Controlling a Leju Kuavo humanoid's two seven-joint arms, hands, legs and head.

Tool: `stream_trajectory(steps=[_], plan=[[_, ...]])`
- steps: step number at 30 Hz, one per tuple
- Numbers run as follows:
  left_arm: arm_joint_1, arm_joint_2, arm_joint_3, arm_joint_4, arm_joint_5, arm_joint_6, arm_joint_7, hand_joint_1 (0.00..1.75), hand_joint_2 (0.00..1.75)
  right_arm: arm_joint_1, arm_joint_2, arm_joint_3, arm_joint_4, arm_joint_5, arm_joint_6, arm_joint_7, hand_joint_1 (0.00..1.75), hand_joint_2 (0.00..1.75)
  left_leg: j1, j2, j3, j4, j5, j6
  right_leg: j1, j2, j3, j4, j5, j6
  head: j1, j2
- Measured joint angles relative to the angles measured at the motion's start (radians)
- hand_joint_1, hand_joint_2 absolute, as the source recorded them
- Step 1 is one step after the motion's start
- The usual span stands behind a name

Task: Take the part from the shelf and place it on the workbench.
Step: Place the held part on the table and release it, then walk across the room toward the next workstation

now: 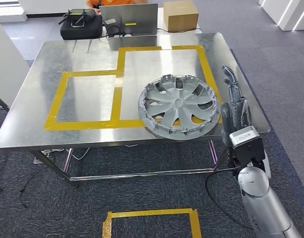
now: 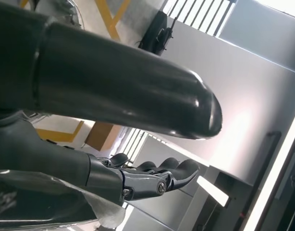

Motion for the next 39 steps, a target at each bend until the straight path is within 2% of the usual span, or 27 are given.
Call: stream_trajectory(steps=[1, 2, 3, 4, 6, 8, 11, 12, 13, 15, 16, 17, 18, 19, 21, 23, 24, 26, 27, 29, 31, 32, 33, 34, 36, 38, 39], plan=[[0.0, 0.0, 0.0, 0.0, -0.002, 0.0, 0.001, 0.0, 0.0, 0.003, 0.0, 0.0, -0.001, 0.0, 0.0, 0.001, 0.0, 0.0, 0.001, 0.0, -0.008, 0.059, -0.034, -0.004, 0.0, 0.0, -0.012, 0.001, 0.011, -0.001, -0.001, 0.0], [0.0, 0.0, 0.0, 0.0, -0.004, 0.001, 0.002, 0.0, 0.0, 0.007, 0.0, 0.0, -0.001, 0.002, 0.0, 0.001, 0.0, 0.0, 0.002, 0.0, -0.007, 0.098, -0.047, -0.006, 0.001, 0.0, -0.027, 0.003, 0.021, 0.0, 0.0, 0.0], [0.0, 0.0, 0.0, 0.0, -0.006, 0.002, 0.002, 0.0, 0.0, 0.011, 0.0, 0.0, -0.001, 0.003, 0.0, 0.002, 0.0, 0.0, 0.002, 0.0, 0.01, 0.104, -0.035, -0.007, 0.001, 0.0, -0.042, 0.006, 0.03, 0.002, -0.001, 0.0], [0.0, 0.0, 0.0, 0.0, -0.008, 0.002, 0.004, 0.0, 0.0, 0.014, 0.0, 0.0, -0.002, 0.005, 0.0, 0.003, 0.0, 0.0, 0.002, 0.0, 0.042, 0.074, -0.01, -0.006, 0.001, 0.0, -0.057, 0.01, 0.038, 0.004, -0.001, 0.0], [-0.001, 0.001, 0.0, 0.0, -0.009, 0.004, 0.007, 0.0, 0.0, 0.016, 0.0, -0.001, -0.006, 0.009, 0.0, 0.004, 0.0, 0.0, 0.001, 0.0, 0.142, -0.063, 0.028, 0.003, 0.002, 0.001, -0.081, 0.021, 0.052, 0.012, -0.001, 0.0], [-0.003, 0.002, 0.0, 0.0, -0.01, 0.006, 0.01, 0.0, 0.0, 0.017, 0.0, -0.002, -0.01, 0.013, 0.0, 0.005, 0.0, 0.0, -0.003, -0.001, 0.209, -0.174, 0.024, 0.014, 0.005, 0.0, -0.096, 0.028, 0.065, 0.023, 0.0, 0.0], [-0.002, 0.001, 0.0, 0.0, -0.011, 0.007, 0.012, 0.0, 0.0, 0.019, 0.0, -0.002, -0.012, 0.015, 0.002, 0.006, 0.0, 0.0, -0.006, 0.002, 0.205, -0.197, 0.033, 0.033, 0.002, 0.001, -0.103, 0.028, 0.081, 0.041, 0.0, 0.0], [-0.003, 0.0, 0.0, 0.0, -0.011, 0.007, 0.012, 0.0, 0.0, 0.02, -0.001, -0.003, -0.012, 0.015, 0.003, 0.007, 0.0, 0.0, -0.006, 0.004, 0.197, -0.199, 0.043, 0.042, 0.001, 0.002, -0.111, 0.038, 0.066, 0.047, 0.001, 0.0], [-0.003, 0.0, 0.0, 0.0, -0.011, 0.007, 0.012, 0.0, 0.0, 0.022, -0.002, -0.004, -0.012, 0.015, 0.004, 0.009, 0.0, 0.0, -0.004, 0.006, 0.188, -0.202, 0.054, 0.05, 0.0, 0.004, -0.124, 0.066, 0.032, 0.051, 0.002, 0.0], [-0.004, 0.0, 0.0, 0.0, -0.013, 0.008, 0.012, 0.0, 0.0, 0.025, -0.003, -0.006, -0.012, 0.015, 0.005, 0.011, 0.0, 0.0, -0.003, 0.008, 0.161, -0.203, 0.077, 0.058, -0.002, 0.005, -0.16, 0.179, -0.067, 0.058, 0.005, 0.0], [-0.004, 0.0, 0.0, 0.0, -0.014, 0.008, 0.013, 0.0, 0.0, 0.028, -0.003, -0.007, -0.012, 0.015, 0.005, 0.012, 0.0, 0.0, -0.003, 0.009, 0.146, -0.202, 0.089, 0.059, -0.002, 0.005, -0.174, 0.245, -0.105, 0.061, 0.006, 0.0], [-0.004, 0.0, 0.001, 0.0, -0.015, 0.009, 0.013, 0.0, 0.0, 0.031, -0.003, -0.007, -0.012, 0.015, 0.005, 0.013, 0.0, 0.0, -0.003, 0.009, 0.13, -0.2, 0.1, 0.058, -0.002, 0.005, -0.179, 0.295, -0.119, 0.064, 0.006, 0.0], [-0.004, 0.0, 0.001, 0.0, -0.016, 0.009, 0.013, 0.0, 0.0, 0.034, -0.003, -0.007, -0.012, 0.015, 0.005, 0.013, 0.0, 0.0, -0.003, 0.009, 0.113, -0.198, 0.111, 0.057, -0.003, 0.005, -0.169, 0.317, -0.111, 0.065, 0.006, 0.0], [-0.004, 0.0, 0.001, 0.0, -0.017, 0.01, 0.013, 0.0, 0.0, 0.035, -0.003, -0.007, -0.012, 0.015, 0.005, 0.013, 0.0, 0.0, -0.003, 0.009, 0.098, -0.195, 0.121, 0.055, -0.003, 0.005, -0.143, 0.301, -0.086, 0.065, 0.006, 0.0], [-0.004, -0.001, 0.001, 0.0, -0.019, 0.01, 0.013, 0.0, 0.0, 0.035, -0.003, -0.007, -0.013, 0.015, 0.005, 0.013, 0.0, 0.0, -0.004, 0.009, 0.075, -0.189, 0.138, 0.048, -0.003, 0.004, -0.04, 0.178, -0.044, 0.062, 0.007, 0.0], [-0.005, -0.002, 0.001, 0.0, -0.021, 0.01, 0.013, 0.0, 0.0, 0.033, -0.003, -0.008, -0.014, 0.015, 0.005, 0.014, 0.0, 0.0, -0.007, 0.009, 0.062, -0.18, 0.153, 0.038, -0.002, 0.005, 0.06, 0.039, -0.052, 0.055, 0.008, 0.0], [-0.005, -0.001, 0.001, 0.0, -0.021, 0.01, 0.013, 0.0, 0.0, 0.033, -0.003, -0.008, -0.015, 0.016, 0.005, 0.014, 0.0, 0.0, -0.009, 0.009, 0.057, -0.178, 0.162, 0.033, 0.0, 0.006, 0.081, 0.002, -0.062, 0.05, 0.008, 0.0], [-0.004, 0.0, 0.001, 0.0, -0.023, 0.01, 0.013, 0.0, 0.0, 0.035, -0.003, -0.008, -0.015, 0.016, 0.006, 0.016, 0.0, 0.0, -0.007, 0.008, 0.05, -0.177, 0.175, 0.022, 0.001, 0.005, 0.072, -0.011, -0.06, 0.035, 0.009, 0.0], [-0.003, 0.001, 0.002, 0.0, -0.023, 0.01, 0.013, 0.0, 0.0, 0.036, -0.003, -0.007, -0.015, 0.016, 0.007, 0.018, 0.0, 0.0, -0.006, 0.007, 0.045, -0.169, 0.163, 0.017, 0.0, 0.003, 0.062, -0.01, -0.052, 0.025, 0.008, 0.0], [0.0, 0.001, 0.002, 0.0, -0.024, 0.01, 0.013, 0.0, 0.0, 0.037, -0.003, -0.007, -0.015, 0.016, 0.009, 0.021, 0.0, 0.0, -0.002, 0.006, 0.024, -0.101, 0.082, 0.007, -0.002, 0.0, 0.043, -0.011, -0.03, 0.007, 0.005, 0.0], [0.001, 0.0, 0.002, 0.0, -0.024, 0.01, 0.013, 0.0, 0.0, 0.04, -0.003, -0.007, -0.015, 0.016, 0.01, 0.022, 0.0, 0.0, -0.001, 0.006, -0.002, 0.025, -0.017, 0.001, 0.0, -0.001, 0.019, -0.009, -0.007, 0.0, 0.002, 0.0], [0.001, 0.0, 0.002, 0.0, -0.024, 0.01, 0.013, 0.0, 0.0, 0.042, -0.003, -0.007, -0.015, 0.016, 0.01, 0.022, 0.0, 0.0, 0.0, 0.006, -0.007, 0.077, -0.037, -0.001, 0.001, -0.001, 0.006, -0.007, 0.005, 0.0, 0.002, 0.0], [0.0, 0.001, 0.002, 0.0, -0.024, 0.01, 0.013, 0.0, 0.0, 0.045, -0.003, -0.007, -0.015, 0.016, 0.009, 0.023, 0.0, 0.0, 0.0, 0.006, 0.001, 0.103, -0.036, -0.001, 0.002, -0.001, -0.01, -0.003, 0.015, 0.001, 0.001, 0.0], [0.0, 0.001, 0.002, 0.0, -0.025, 0.01, 0.013, 0.0, 0.0, 0.047, -0.003, -0.008, -0.015, 0.017, 0.008, 0.023, 0.0, 0.0, 0.0, 0.006, 0.024, 0.094, -0.015, 0.0, 0.002, 0.0, -0.026, 0.001, 0.024, 0.002, 0.002, 0.0], [0.0, 0.001, 0.002, 0.0, -0.025, 0.01, 0.013, 0.0, 0.0, 0.049, -0.003, -0.009, -0.015, 0.018, 0.006, 0.024, 0.0, 0.0, -0.001, 0.005, 0.11, -0.018, 0.031, 0.007, 0.002, 0.0, -0.055, 0.013, 0.037, 0.007, 0.002, 0.0], [-0.002, 0.002, 0.002, 0.0, -0.025, 0.01, 0.013, 0.0, 0.0, 0.049, -0.003, -0.011, -0.015, 0.018, 0.002, 0.024, 0.0, 0.0, -0.003, 0.004, 0.19, -0.145, 0.037, 0.016, 0.005, 0.0, -0.074, 0.024, 0.049, 0.016, 0.002, 0.0], [-0.003, 0.002, 0.002, 0.0, -0.025, 0.011, 0.013, 0.0, 0.0, 0.05, -0.004, -0.012, -0.015, 0.019, 0.001, 0.024, 0.0, 0.0, -0.006, 0.004, 0.206, -0.178, 0.031, 0.021, 0.005, -0.001, -0.081, 0.027, 0.056, 0.022, 0.003, 0.0]])
